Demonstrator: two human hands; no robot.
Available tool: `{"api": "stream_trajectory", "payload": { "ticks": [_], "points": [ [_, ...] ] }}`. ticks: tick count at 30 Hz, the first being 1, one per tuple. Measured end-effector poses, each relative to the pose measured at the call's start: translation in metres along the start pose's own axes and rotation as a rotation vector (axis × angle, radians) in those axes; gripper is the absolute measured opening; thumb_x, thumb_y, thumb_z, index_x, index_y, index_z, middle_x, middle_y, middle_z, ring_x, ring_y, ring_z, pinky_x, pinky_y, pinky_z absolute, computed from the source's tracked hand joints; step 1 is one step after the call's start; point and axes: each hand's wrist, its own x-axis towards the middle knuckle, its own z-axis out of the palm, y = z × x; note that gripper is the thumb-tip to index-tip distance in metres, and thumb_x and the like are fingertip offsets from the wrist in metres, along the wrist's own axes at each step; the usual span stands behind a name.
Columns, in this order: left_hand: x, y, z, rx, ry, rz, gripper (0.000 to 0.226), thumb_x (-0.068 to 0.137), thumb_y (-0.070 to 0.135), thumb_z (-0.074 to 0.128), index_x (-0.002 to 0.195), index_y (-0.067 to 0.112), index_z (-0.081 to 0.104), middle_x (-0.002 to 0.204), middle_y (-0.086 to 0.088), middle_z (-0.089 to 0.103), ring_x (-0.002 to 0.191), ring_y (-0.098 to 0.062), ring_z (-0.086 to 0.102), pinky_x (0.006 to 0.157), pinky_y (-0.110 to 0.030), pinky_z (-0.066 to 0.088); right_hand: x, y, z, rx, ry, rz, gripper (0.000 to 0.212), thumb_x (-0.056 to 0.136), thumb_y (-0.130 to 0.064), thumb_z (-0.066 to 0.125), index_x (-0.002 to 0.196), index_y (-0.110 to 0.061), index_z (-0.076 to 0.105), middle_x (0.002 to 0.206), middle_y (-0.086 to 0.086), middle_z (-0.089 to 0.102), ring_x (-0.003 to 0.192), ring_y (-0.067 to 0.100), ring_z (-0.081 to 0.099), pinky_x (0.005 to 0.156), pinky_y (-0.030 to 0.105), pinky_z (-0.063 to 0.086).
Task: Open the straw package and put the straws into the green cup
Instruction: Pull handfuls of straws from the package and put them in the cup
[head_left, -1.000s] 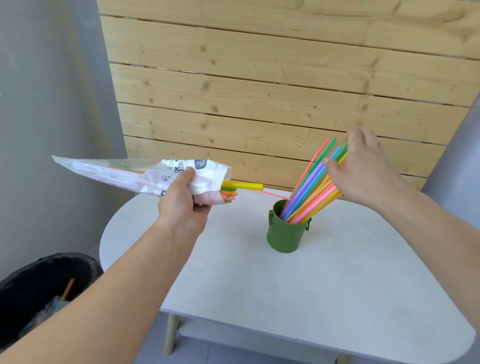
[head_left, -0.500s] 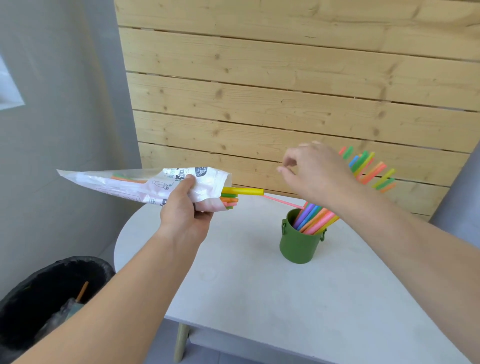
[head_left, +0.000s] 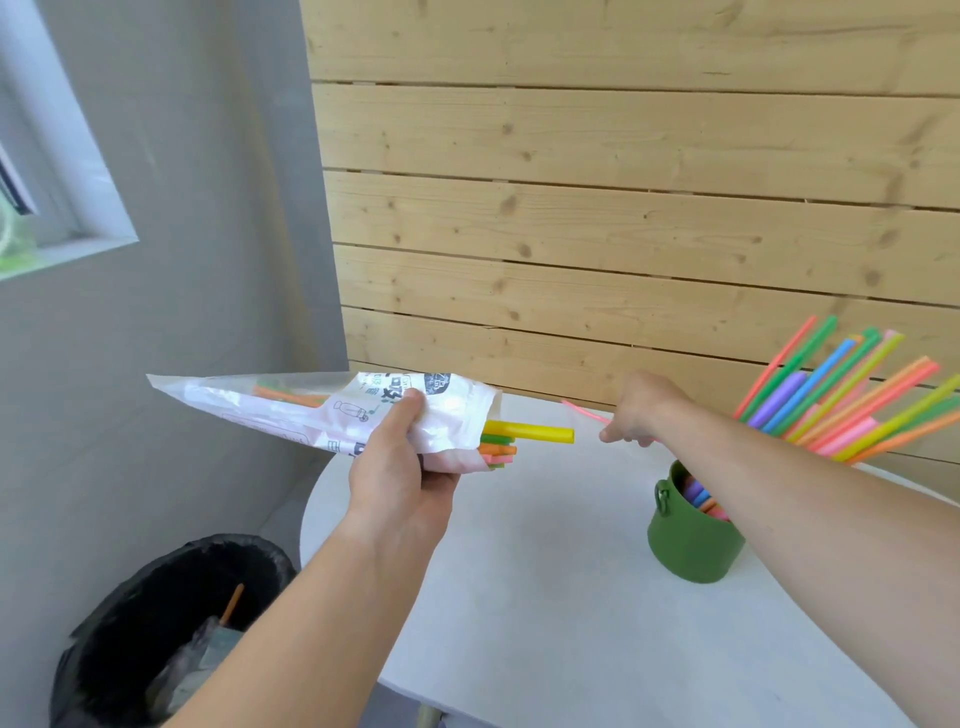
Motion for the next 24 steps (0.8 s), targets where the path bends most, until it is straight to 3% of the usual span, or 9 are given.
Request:
{"api": "stream_trajectory", "payload": {
  "ticks": [4, 6, 7, 9, 12, 16, 18, 22, 24],
  "points": [
    [-0.001, 0.002, 0.001, 0.003, -0.024, -0.018, 0.029, 0.105, 0.02, 0.063, 0.125, 0.001, 0.054, 0.141, -0.032, 0.061, 0.087, -0.065, 0.071, 0.056, -0.056, 0.063, -0.009, -0.001, -0.009, 0.186, 0.04, 0.001, 0.018, 0.08, -0.027, 0.078, 0.077, -0.009, 0.078, 0.07, 0.004, 0.077, 0.065, 0.017, 0.071, 0.063, 0.029, 0.056],
    [0.0, 0.001, 0.001, -0.013, -0.006, -0.027, 0.04, 0.104, 0.02, 0.063, 0.137, 0.0, 0.052, 0.144, -0.03, 0.061, 0.109, -0.061, 0.07, 0.074, -0.065, 0.064, -0.017, -0.004, -0.019, 0.459, 0.072, -0.05, 0.015, 0.081, -0.02, 0.079, 0.072, -0.008, 0.078, 0.074, 0.01, 0.079, 0.072, 0.023, 0.074, 0.071, 0.034, 0.058],
    [0.0, 0.001, 0.002, -0.014, -0.004, -0.026, 0.044, 0.104, 0.02, 0.063, 0.142, 0.001, 0.05, 0.146, -0.029, 0.061, 0.119, -0.059, 0.066, 0.077, -0.067, 0.063, -0.024, -0.005, -0.025, 0.635, 0.079, -0.085, 0.015, 0.082, -0.016, 0.08, 0.069, -0.008, 0.076, 0.071, 0.01, 0.078, 0.067, 0.022, 0.073, 0.066, 0.031, 0.059],
    [-0.003, -0.001, 0.005, -0.014, -0.017, -0.013, 0.045, 0.105, 0.019, 0.063, 0.143, 0.0, 0.049, 0.146, -0.029, 0.06, 0.12, -0.063, 0.063, 0.062, -0.065, 0.064, -0.045, -0.007, -0.039, 0.89, 0.083, -0.142, 0.017, 0.082, -0.014, 0.081, 0.068, -0.011, 0.073, 0.063, 0.006, 0.075, 0.053, 0.014, 0.066, 0.05, 0.021, 0.052],
    [-0.009, -0.005, 0.011, -0.013, -0.031, -0.004, 0.043, 0.105, 0.018, 0.063, 0.141, -0.001, 0.049, 0.141, -0.03, 0.062, 0.107, -0.067, 0.067, 0.049, -0.053, 0.062, -0.082, 0.006, -0.062, 1.063, 0.115, -0.183, 0.013, 0.079, -0.024, 0.084, 0.076, -0.013, 0.077, 0.063, -0.004, 0.069, 0.057, 0.013, 0.054, 0.057, 0.025, 0.045],
    [-0.021, -0.015, 0.022, 0.005, -0.078, 0.006, 0.04, 0.106, 0.018, 0.061, 0.139, -0.002, 0.049, 0.128, -0.031, 0.066, 0.059, -0.055, 0.073, 0.047, -0.05, 0.061, -0.134, 0.045, -0.085, 1.214, 0.232, -0.244, 0.015, 0.081, -0.03, 0.082, 0.081, -0.016, 0.078, 0.046, -0.015, 0.053, 0.049, 0.008, 0.043, 0.056, 0.026, 0.036],
    [-0.025, -0.022, 0.026, 0.037, -0.113, -0.001, 0.045, 0.107, 0.02, 0.058, 0.144, -0.003, 0.047, 0.13, -0.032, 0.066, 0.055, -0.053, 0.072, 0.047, -0.048, 0.061, -0.157, 0.065, -0.087, 1.191, 0.349, -0.272, 0.015, 0.086, -0.029, 0.078, 0.077, -0.017, 0.075, 0.048, -0.012, 0.056, 0.045, 0.004, 0.046, 0.054, 0.024, 0.037],
    [-0.03, -0.035, 0.037, 0.072, -0.156, -0.023, 0.046, 0.109, 0.022, 0.055, 0.146, -0.004, 0.046, 0.13, -0.033, 0.065, 0.056, -0.052, 0.073, 0.047, -0.047, 0.061, -0.181, 0.095, -0.08, 0.876, 0.6, -0.23, 0.019, 0.091, -0.026, 0.07, 0.075, -0.016, 0.07, 0.06, -0.008, 0.073, 0.039, -0.004, 0.052, 0.043, 0.012, 0.038],
    [-0.032, -0.04, 0.041, 0.075, -0.165, -0.023, 0.045, 0.109, 0.022, 0.055, 0.144, -0.004, 0.047, 0.125, -0.031, 0.068, 0.058, -0.052, 0.074, 0.047, -0.048, 0.061, -0.183, 0.103, -0.076, 0.777, 0.621, -0.191, 0.023, 0.091, -0.027, 0.067, 0.071, -0.017, 0.069, 0.063, -0.006, 0.075, 0.041, -0.002, 0.053, 0.048, 0.021, 0.041]
  ]
}}
